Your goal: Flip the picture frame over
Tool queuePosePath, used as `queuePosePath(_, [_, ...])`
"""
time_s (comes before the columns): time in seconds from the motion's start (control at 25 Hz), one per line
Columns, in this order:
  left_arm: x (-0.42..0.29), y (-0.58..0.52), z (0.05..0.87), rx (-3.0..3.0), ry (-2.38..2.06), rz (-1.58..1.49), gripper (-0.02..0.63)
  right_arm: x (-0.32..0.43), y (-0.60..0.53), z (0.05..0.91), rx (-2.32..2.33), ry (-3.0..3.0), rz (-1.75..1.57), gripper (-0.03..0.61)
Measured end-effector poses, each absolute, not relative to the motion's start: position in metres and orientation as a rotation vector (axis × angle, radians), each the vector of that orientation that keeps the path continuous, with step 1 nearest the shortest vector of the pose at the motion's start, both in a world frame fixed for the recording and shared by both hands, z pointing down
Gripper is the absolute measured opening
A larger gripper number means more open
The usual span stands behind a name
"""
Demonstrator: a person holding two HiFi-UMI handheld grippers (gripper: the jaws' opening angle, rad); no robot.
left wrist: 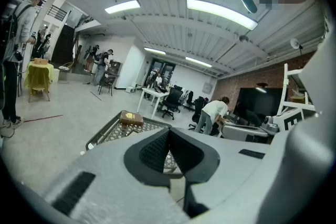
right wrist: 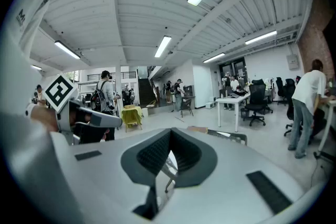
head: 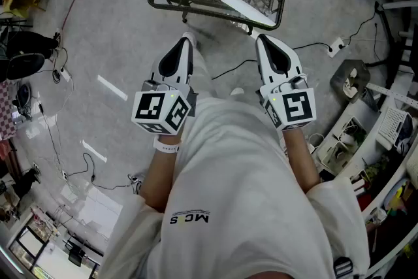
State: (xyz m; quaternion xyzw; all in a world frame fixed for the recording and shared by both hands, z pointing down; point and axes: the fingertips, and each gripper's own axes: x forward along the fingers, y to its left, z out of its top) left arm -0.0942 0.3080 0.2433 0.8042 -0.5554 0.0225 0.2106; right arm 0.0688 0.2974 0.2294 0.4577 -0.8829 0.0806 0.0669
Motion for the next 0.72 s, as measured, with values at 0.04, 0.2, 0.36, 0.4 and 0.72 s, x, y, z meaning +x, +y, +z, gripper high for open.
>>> queuePosePath(0.04, [-0.083, 0.328, 0.246, 2.235, -1.544, 0.094, 0.023, 0.077, 0.315, 0.232, 1.368, -2.668, 0.277, 0.015])
queuePosePath(0.2, [-0.045, 0.386, 0.249, 2.256, -1.518, 0.189, 0.023, 0.109, 0.369, 0.237, 1.368, -2.653, 0.36, 0.015])
queuePosePath(0.36, [-0.021, 0.407, 0.246, 2.301, -1.479, 0.222, 0.023, 0.126, 0.391, 0.236, 1.394, -2.64, 0.384, 0.015])
queuePosePath(0.4, [-0.017, 0.411, 0.245, 2.308, -1.476, 0.223, 0.023, 0.129, 0.394, 0.237, 1.394, -2.639, 0.385, 0.015])
queuePosePath(0.72, [-0.004, 0.414, 0.247, 2.317, -1.505, 0.211, 0.023, 0.138, 0.388, 0.229, 1.408, -2.683, 0.378, 0.015])
